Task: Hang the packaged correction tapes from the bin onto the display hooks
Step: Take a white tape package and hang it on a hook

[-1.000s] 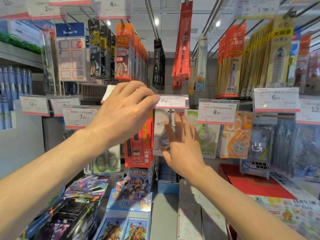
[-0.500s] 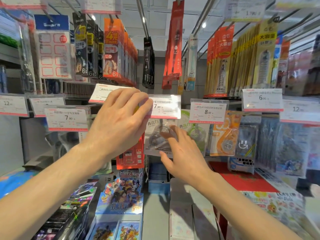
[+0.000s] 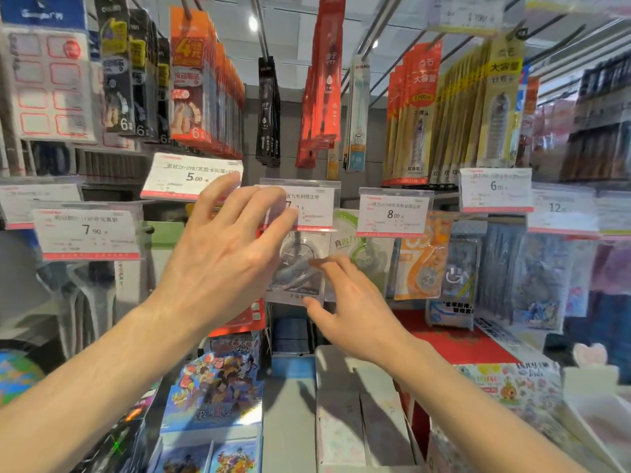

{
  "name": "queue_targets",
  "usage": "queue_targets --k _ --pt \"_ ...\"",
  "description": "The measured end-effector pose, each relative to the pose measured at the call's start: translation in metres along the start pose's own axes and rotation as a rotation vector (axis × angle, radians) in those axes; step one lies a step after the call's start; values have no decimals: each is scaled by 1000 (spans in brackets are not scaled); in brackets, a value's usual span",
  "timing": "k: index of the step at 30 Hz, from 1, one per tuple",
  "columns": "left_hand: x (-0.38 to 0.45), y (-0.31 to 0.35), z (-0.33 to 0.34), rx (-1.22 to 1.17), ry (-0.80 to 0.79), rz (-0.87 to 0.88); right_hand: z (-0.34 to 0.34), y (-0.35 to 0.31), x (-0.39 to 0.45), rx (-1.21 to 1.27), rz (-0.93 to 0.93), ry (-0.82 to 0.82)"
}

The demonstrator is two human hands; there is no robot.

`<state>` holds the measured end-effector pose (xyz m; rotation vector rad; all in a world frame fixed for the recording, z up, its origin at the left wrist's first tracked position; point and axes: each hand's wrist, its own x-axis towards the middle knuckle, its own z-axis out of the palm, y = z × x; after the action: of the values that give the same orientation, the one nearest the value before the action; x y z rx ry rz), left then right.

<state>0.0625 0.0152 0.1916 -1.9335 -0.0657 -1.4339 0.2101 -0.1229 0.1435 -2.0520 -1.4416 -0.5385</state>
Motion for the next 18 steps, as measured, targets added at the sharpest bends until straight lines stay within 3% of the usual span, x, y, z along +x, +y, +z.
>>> queue_targets --k 10,18 --pt "6 14 -5 16 -64 -96 -20 19 -15 37 -101 -120" --pt "33 51 -13 51 -99 -228 -66 76 -44 14 -215 -133"
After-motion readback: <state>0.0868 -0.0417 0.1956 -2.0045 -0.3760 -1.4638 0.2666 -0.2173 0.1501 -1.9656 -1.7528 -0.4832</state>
